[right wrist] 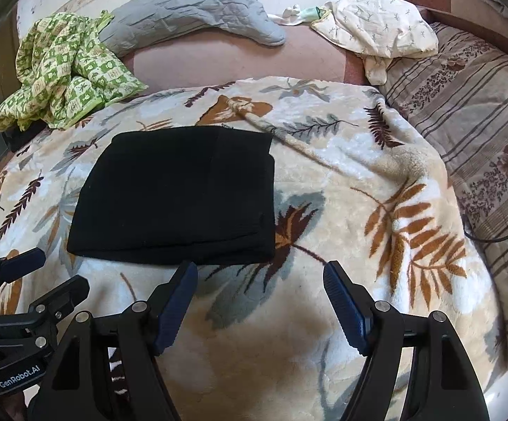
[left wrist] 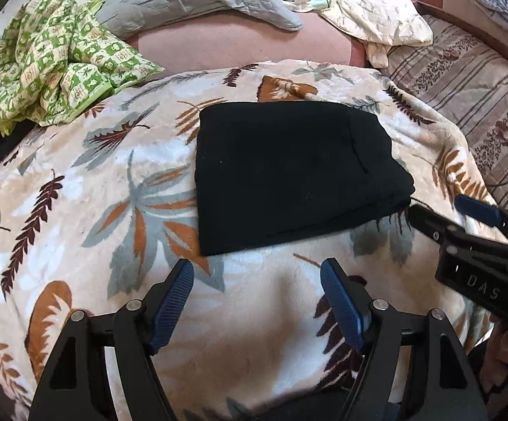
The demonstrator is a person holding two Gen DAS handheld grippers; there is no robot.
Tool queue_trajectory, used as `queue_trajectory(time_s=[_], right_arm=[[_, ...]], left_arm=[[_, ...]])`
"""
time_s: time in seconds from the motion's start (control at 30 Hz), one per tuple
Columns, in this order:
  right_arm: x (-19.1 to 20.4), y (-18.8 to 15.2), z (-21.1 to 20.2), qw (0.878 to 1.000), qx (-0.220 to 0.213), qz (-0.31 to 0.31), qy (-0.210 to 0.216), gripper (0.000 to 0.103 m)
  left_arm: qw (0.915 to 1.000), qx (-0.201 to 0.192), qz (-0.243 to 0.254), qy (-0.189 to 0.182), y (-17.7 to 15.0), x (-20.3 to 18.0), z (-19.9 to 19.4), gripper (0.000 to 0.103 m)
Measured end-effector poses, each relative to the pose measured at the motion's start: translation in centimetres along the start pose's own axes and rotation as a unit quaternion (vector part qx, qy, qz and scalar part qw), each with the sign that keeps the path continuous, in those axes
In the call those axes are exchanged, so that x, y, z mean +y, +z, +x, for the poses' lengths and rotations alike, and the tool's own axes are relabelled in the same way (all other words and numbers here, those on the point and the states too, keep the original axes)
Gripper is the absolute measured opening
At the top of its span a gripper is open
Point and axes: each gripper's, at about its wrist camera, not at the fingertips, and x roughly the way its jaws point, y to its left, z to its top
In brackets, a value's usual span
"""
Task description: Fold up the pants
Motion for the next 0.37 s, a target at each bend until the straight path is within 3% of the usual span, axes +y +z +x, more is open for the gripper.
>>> queue_trajectory(time_s=[0.2, 0.37], right_arm=[[-0.2, 0.0, 0.2, 1.0, 0.004, 0.004, -0.006, 0.075], [-0.2, 0.0, 0.2, 1.0, 0.004, 0.004, -0.006, 0.076]], left_arm=[[0.9988, -0.037, 0.024, -0.022, -0.4, -0.4, -1.5, 0.086], [0.9993, -0.029, 0.024, -0.008, -0.8, -0.1, -1.5, 0.085]])
